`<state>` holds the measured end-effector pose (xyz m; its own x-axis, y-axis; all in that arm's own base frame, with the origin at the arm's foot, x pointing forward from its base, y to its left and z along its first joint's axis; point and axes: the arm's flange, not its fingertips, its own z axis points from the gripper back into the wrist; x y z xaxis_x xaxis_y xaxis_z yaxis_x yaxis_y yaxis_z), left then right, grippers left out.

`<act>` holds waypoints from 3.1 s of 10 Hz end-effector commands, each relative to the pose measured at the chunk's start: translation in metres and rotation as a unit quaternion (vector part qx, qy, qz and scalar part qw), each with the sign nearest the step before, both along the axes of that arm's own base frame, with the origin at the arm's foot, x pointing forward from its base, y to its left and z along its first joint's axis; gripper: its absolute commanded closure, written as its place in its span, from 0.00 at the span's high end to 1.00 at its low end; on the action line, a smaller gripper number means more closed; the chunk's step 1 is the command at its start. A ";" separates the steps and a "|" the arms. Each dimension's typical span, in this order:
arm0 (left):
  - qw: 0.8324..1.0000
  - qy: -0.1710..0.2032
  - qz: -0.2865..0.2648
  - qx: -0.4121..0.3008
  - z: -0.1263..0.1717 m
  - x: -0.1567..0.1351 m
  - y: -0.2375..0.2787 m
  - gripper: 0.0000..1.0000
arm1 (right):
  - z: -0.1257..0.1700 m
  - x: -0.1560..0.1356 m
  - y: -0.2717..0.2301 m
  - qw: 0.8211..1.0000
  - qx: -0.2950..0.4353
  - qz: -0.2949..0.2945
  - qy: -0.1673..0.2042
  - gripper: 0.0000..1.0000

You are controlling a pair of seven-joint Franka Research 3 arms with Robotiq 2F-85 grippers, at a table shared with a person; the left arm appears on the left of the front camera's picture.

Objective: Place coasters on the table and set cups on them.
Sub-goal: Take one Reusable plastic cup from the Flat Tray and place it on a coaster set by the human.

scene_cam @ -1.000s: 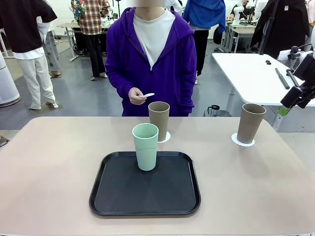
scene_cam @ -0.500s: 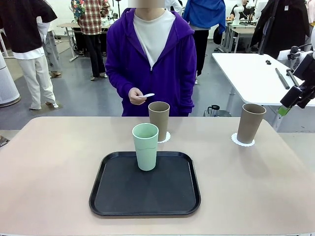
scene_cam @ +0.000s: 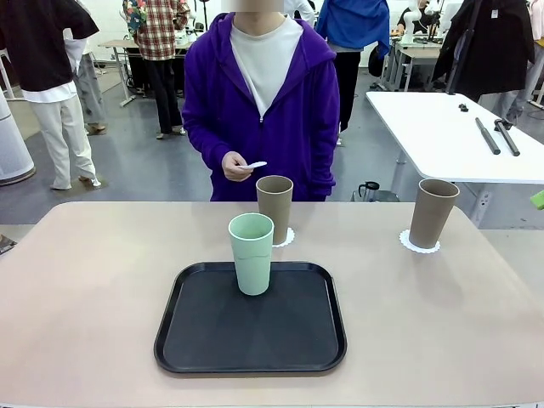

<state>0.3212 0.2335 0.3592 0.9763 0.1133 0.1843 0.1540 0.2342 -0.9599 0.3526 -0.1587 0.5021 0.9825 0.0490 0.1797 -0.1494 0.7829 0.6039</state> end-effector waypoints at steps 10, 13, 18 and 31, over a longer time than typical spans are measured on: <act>1.000 -0.002 0.002 0.000 0.002 -0.001 0.000 1.00 | -0.121 -0.035 -0.057 0.954 0.294 -0.053 -0.021 1.00; 1.000 -0.002 0.002 0.000 0.002 -0.001 0.000 1.00 | -0.132 -0.033 -0.052 0.951 0.293 -0.082 -0.050 1.00; 1.000 -0.002 0.002 0.000 0.002 -0.001 0.000 1.00 | -0.130 -0.030 -0.059 0.954 0.284 -0.084 -0.036 1.00; 1.000 -0.002 0.002 0.000 0.002 -0.001 0.000 1.00 | -0.102 -0.038 -0.063 0.959 0.253 -0.098 -0.085 1.00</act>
